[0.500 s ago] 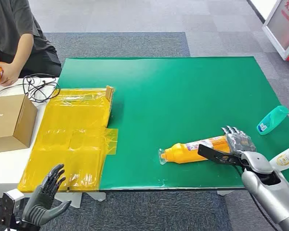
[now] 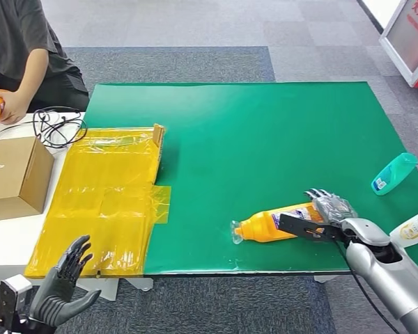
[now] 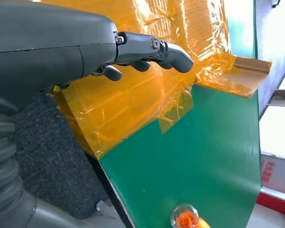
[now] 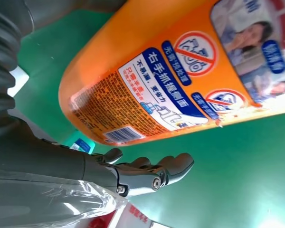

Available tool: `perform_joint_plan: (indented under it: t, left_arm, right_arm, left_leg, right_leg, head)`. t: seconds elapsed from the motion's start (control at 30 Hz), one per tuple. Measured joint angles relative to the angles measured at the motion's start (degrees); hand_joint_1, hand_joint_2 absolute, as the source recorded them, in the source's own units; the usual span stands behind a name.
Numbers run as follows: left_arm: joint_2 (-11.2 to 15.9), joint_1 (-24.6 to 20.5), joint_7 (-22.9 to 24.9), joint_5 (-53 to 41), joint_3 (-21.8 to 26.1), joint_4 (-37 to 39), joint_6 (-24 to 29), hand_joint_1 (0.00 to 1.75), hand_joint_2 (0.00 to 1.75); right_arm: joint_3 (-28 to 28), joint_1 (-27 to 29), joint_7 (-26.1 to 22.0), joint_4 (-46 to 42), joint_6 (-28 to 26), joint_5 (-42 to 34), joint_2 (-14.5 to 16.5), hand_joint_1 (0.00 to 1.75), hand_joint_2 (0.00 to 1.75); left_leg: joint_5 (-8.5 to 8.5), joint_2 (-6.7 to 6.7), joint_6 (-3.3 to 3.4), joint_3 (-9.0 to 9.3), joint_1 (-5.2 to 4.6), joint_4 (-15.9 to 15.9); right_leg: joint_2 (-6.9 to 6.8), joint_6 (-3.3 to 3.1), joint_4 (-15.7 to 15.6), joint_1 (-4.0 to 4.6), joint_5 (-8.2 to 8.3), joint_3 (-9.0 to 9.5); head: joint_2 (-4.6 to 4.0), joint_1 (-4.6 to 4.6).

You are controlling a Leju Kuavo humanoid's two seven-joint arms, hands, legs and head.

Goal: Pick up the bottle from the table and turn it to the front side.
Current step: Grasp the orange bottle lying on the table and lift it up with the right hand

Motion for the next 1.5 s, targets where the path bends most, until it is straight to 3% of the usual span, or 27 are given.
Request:
perform_joint_plan:
  t: [0.03,0.17,0.6,0.83,0.97,1.13,1.33,1.5]
  left_arm:
    - [0.1,0.0,0.0,0.0,0.0,0.1,0.0,0.0,1.75]
    - [0.3,-0.2,-0.2,0.0,0.0,0.4,0.1,0.0,1.75]
    - [0.9,-0.5,-0.9,0.4,-0.3,1.2,1.1,0.0,1.75]
    - [0.7,-0.3,-0.2,1.0,-0.3,1.1,0.9,0.0,1.75]
    - [-0.3,-0.2,-0.4,1.1,-0.7,0.1,0.8,0.0,1.75]
    - [-1.5,-0.4,-1.1,1.5,-2.4,-1.8,1.9,0.0,1.75]
    - [-2.2,-1.6,-1.1,3.4,-5.9,-3.6,4.8,0.0,1.75]
    - [-2.1,-3.7,-0.9,6.6,-10.4,-3.8,7.8,0.0,1.75]
  right_arm:
    - [0.3,-0.3,0.0,0.4,0.1,-0.2,-0.2,0.0,1.75]
    - [1.7,-1.4,-0.2,2.0,0.7,-0.4,-0.7,1.75,1.75]
    - [5.2,-4.3,-0.8,5.4,-0.7,-3.4,-2.0,1.75,1.75]
    - [3.5,0.5,0.1,0.4,-7.0,-6.6,-1.6,1.75,1.75]
    - [-1.5,5.8,0.4,-6.9,-11.1,-7.6,2.8,1.75,1.75]
    - [-7.1,10.7,-0.4,-15.0,-13.0,-11.8,11.0,1.75,1.75]
    - [-11.2,13.8,-1.2,-21.7,-9.7,-22.5,21.2,1.75,1.75]
    - [-11.3,15.5,-1.6,-23.2,-8.4,-24.6,26.7,1.75,1.75]
  left_leg:
    - [0.0,0.0,0.0,0.0,0.0,0.0]
    - [0.0,0.0,0.0,0.0,0.0,0.0]
    - [0.0,0.0,0.0,0.04,0.0,0.0]
    - [-0.01,-0.01,0.0,-0.02,0.01,0.0]
    - [-0.01,-0.02,-0.01,-0.05,0.06,0.0]
    - [0.02,-0.02,-0.07,-0.05,0.08,0.0]
    - [0.04,-0.02,-0.07,-0.02,0.07,0.0]
    - [0.05,-0.02,-0.07,-0.02,0.06,0.0]
  right_leg:
    - [0.0,0.0,0.0,0.0,0.0,0.0]
    - [0.0,0.0,0.0,0.0,0.0,-0.01]
    - [0.0,0.0,0.0,0.0,0.0,0.0]
    - [-0.01,0.0,0.0,0.0,-0.01,-0.02]
    - [-0.01,-0.02,0.0,0.03,-0.02,-0.06]
    - [-0.01,-0.03,0.0,0.09,-0.02,-0.07]
    - [-0.01,-0.04,0.0,0.09,-0.01,-0.06]
    - [0.0,-0.04,0.0,0.08,-0.01,-0.04]
  head:
    - [0.0,0.0]
    - [0.0,0.01]
    - [0.0,0.01]
    - [0.0,0.01]
    - [0.0,0.0]
    - [0.0,0.01]
    - [0.0,0.0]
    - [0.0,0.0]
